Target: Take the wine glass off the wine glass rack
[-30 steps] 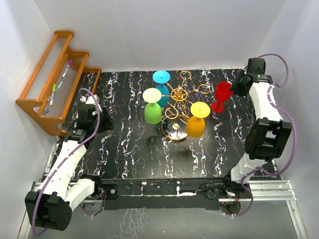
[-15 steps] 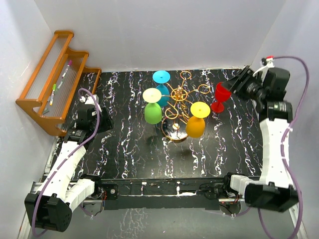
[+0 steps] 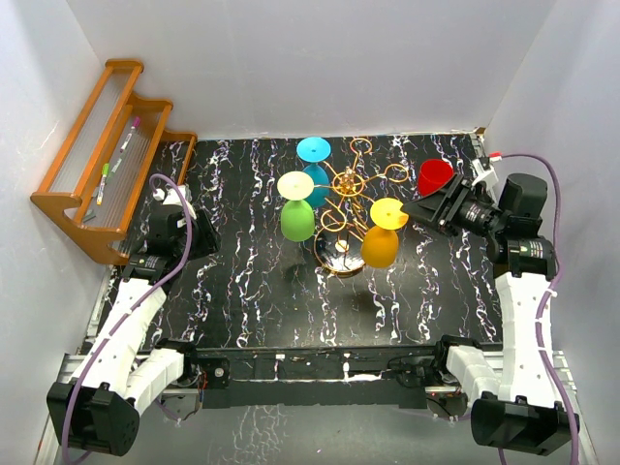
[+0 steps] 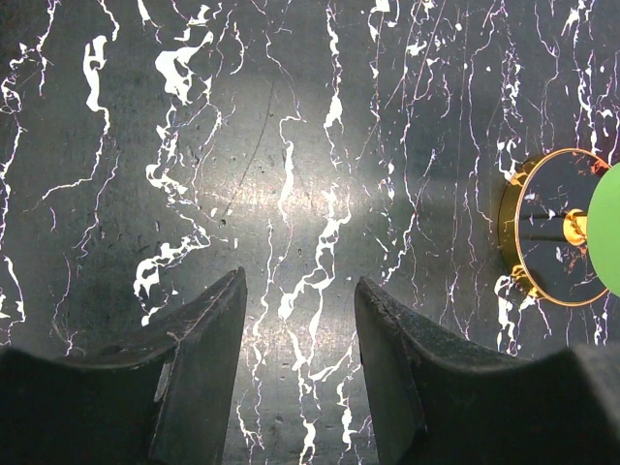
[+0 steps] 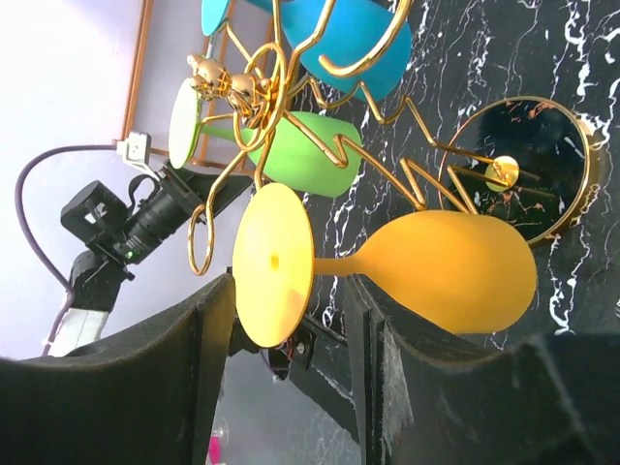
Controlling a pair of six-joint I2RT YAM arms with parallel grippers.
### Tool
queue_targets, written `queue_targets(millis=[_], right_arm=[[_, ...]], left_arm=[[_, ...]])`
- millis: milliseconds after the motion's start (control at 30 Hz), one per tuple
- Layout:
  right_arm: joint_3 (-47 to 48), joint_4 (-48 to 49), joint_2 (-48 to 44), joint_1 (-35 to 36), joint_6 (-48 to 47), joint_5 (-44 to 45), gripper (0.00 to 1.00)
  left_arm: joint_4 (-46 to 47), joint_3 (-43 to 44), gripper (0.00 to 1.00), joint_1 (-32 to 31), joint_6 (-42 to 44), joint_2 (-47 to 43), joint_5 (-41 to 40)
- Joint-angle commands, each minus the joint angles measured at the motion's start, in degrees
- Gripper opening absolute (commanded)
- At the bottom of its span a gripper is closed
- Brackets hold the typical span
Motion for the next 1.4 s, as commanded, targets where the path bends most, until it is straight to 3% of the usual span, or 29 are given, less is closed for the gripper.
queue_targets(millis=[0,767,1100,1367], right_arm=[[-1.03,3.25,-1.32,0.47,0.65,-2.72,0.50],[-2.60,6.10,0.92,0.98,0.62,-2.92,0.39],[-2.94,8.05,0.42,1.06,3.03,-4.79,0.15],[-0.01,8.81,-0.35,1.05,6.70,-4.70,0.08]], left_arm=[[0.02,-0.37,0.47,0.05,0.14,-1.09,-0.58],[0.15,-0.49,0.47,0.08,0.07,-0.01,-0.08],[0.15,-0.46,0.47,0.05,0.07,0.18,-0.05],[0.04,-0.48,0.47,0.05,0.07,0.01,-0.01]])
